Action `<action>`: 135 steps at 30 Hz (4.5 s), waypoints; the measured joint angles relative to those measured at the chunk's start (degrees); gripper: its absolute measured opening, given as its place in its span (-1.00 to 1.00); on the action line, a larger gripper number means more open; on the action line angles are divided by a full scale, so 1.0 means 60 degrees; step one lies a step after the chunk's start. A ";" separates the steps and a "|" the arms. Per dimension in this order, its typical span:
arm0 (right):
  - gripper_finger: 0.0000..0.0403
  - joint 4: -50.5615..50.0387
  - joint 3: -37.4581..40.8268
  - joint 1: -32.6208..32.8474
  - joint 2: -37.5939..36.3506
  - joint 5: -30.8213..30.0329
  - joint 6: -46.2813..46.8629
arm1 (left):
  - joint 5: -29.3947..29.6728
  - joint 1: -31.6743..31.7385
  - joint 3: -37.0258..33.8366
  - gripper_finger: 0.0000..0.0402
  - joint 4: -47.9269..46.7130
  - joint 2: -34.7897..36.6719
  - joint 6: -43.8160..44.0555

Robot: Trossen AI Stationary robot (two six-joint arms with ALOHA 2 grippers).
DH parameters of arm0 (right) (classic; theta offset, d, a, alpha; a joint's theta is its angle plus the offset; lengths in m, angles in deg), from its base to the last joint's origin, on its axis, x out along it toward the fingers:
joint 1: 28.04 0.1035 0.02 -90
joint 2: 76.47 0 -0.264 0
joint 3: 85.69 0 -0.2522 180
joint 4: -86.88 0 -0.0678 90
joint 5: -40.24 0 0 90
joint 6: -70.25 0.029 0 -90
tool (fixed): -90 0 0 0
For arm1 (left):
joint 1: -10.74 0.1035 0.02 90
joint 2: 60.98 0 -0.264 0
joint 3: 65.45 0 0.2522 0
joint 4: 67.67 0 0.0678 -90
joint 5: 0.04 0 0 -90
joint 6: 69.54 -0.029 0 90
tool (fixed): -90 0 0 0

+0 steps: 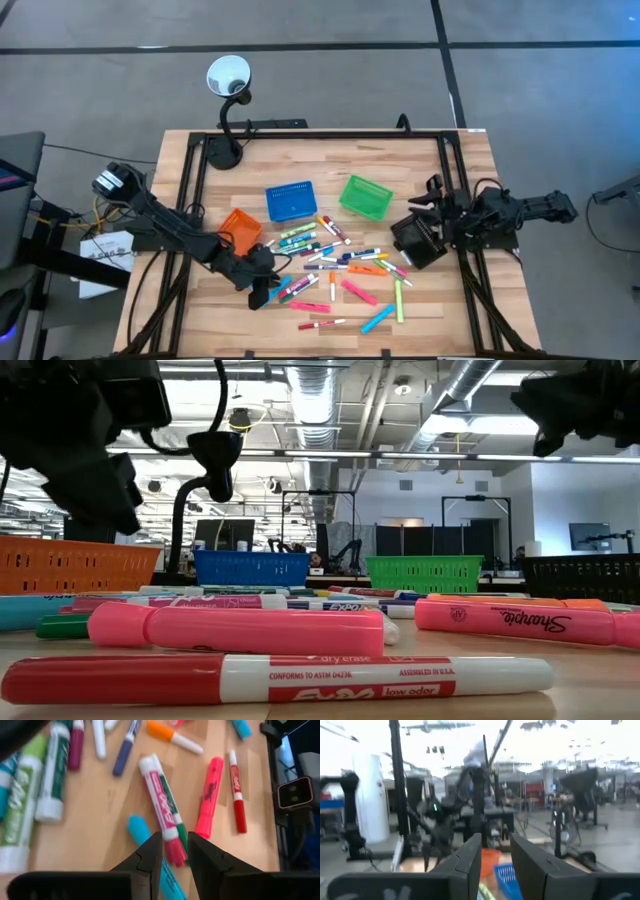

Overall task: Pick & Place Markers
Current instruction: Put the left blue highlighter pen into the orange basket, then put the light blue marker pen into the blue basket

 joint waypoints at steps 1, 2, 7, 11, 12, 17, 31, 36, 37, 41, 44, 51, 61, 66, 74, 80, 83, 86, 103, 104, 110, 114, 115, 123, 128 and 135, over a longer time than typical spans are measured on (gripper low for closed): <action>-0.47 0.0090 -0.0007 -0.0024 0.0064 0.0103 0.0001 | -0.0227 0.0014 0.0000 -0.56 0.0000 -0.0018 0.0154; -0.43 0.0148 -0.0007 -0.0034 0.0150 0.0185 -0.0003 | -0.0417 0.0013 0.0000 -0.56 -0.0006 -0.0021 0.0194; -0.10 0.1063 -0.0007 -0.0028 0.1055 0.0225 -0.0005 | -0.0544 0.0040 -0.0004 -0.56 -0.0003 -0.0021 0.0139; 0.12 0.2491 -0.0105 -0.0030 0.2399 0.0576 -0.0067 | -0.0783 0.0278 -0.0004 -0.56 -0.0003 -0.0021 0.0149; 0.15 0.2729 -0.0256 -0.0030 0.2802 0.0641 -0.0089 | -0.0902 0.0378 -0.0004 -0.56 -0.0003 -0.0021 0.0144; 0.18 0.2636 -0.1698 -0.0143 0.4712 0.0645 -0.0466 | -0.1128 0.1018 -0.0007 -0.56 -0.0003 -0.0021 -0.0105; 0.13 0.0622 -0.4762 -0.1211 0.8412 0.0653 -0.1018 | -0.2280 0.2321 0.0233 -0.22 -0.0021 -0.0017 -0.1031; 0.13 0.0509 -0.4988 -0.1664 0.8956 0.0663 -0.1263 | -0.2822 0.2677 0.1153 -0.14 -0.0780 -0.0013 -0.2002; 0.13 0.0516 -0.5050 -0.1752 0.9023 0.0663 -0.1399 | -0.2835 0.2677 0.1464 -0.14 -0.1337 -0.0010 -0.2119; 0.13 0.0542 -0.5228 -0.2083 0.9114 0.0672 -0.1807 | -0.2658 0.2458 0.2404 -0.17 -0.3687 -0.0006 -0.2057; 0.12 0.0577 -0.5235 -0.2304 0.9103 0.0693 -0.1836 | -0.2550 0.1990 0.2441 -0.18 -0.3825 -0.0007 -0.1141; 0.12 0.0530 -0.5228 -0.2729 0.9272 0.0707 -0.1837 | -0.1811 0.0369 0.2393 -0.18 -0.3823 -0.0728 0.0324; 0.12 0.0772 -0.5231 -0.2908 0.9602 0.0707 -0.1837 | -0.1196 -0.0403 0.2393 -0.18 -0.3812 -0.2176 0.0680; 0.12 0.0763 -0.5228 -0.2908 0.9774 0.0707 -0.1837 | -0.1060 -0.0409 0.2410 -0.19 -0.3720 -0.2510 0.0649; 0.12 0.0767 -0.5228 -0.2828 1.0156 0.1000 -0.1834 | -0.0600 -0.0403 0.2412 -0.57 -0.3813 -0.2652 0.0408; 0.12 0.0794 -0.5228 -0.2828 1.0698 0.1035 -0.1834 | 0.0515 -0.0344 0.2364 -0.71 -0.3874 -0.2136 0.0394; 0.12 0.0803 -0.5228 -0.2827 1.0900 0.1035 -0.1832 | 0.0913 -0.0270 0.2379 -0.71 -0.3982 -0.1650 0.0386; 0.12 0.0806 -0.5224 -0.2753 1.0983 0.1035 -0.1644 | 0.1237 -0.0015 0.2379 -0.64 -0.4618 -0.0989 0.0389; 0.12 0.0811 -0.5221 -0.2157 1.1299 0.1034 -0.1322 | 0.1634 0.0731 0.2345 -0.64 -1.1012 0.2576 0.3123; 0.12 0.0838 -0.5228 -0.2117 1.1292 0.1035 -0.1251 | 0.1442 0.0739 0.2209 -0.64 -1.1196 0.2691 0.3485; 0.12 0.0847 -0.5228 -0.1936 1.1267 0.1035 -0.1239 | 0.0927 0.0789 0.0562 -0.61 -1.0657 0.2865 0.4563; 0.12 0.0969 -0.5228 -0.1947 1.1267 0.1031 -0.1241 | 0.0889 0.1032 -0.0127 -0.60 -0.9391 0.2861 0.4611; 0.12 0.1045 -0.5228 -0.1947 1.1267 0.1031 -0.1246 | 0.0872 0.1064 -0.0207 -0.60 -0.9241 0.2861 0.4591; 0.12 0.1196 -0.5228 -0.1950 1.1284 0.1656 -0.1331 | 0.0857 0.1107 -0.0594 -0.46 -0.9021 0.2865 0.4505; 0.12 0.1195 -0.5228 -0.1947 1.1296 0.1815 -0.1331 | 0.0857 0.1107 -0.0592 -0.31 -0.8803 0.2865 0.4497; 0.12 0.1364 -0.5311 -0.1631 1.1492 0.2432 -0.1190 | 0.0878 0.1107 0.0392 -0.32 -0.8803 0.2966 0.3825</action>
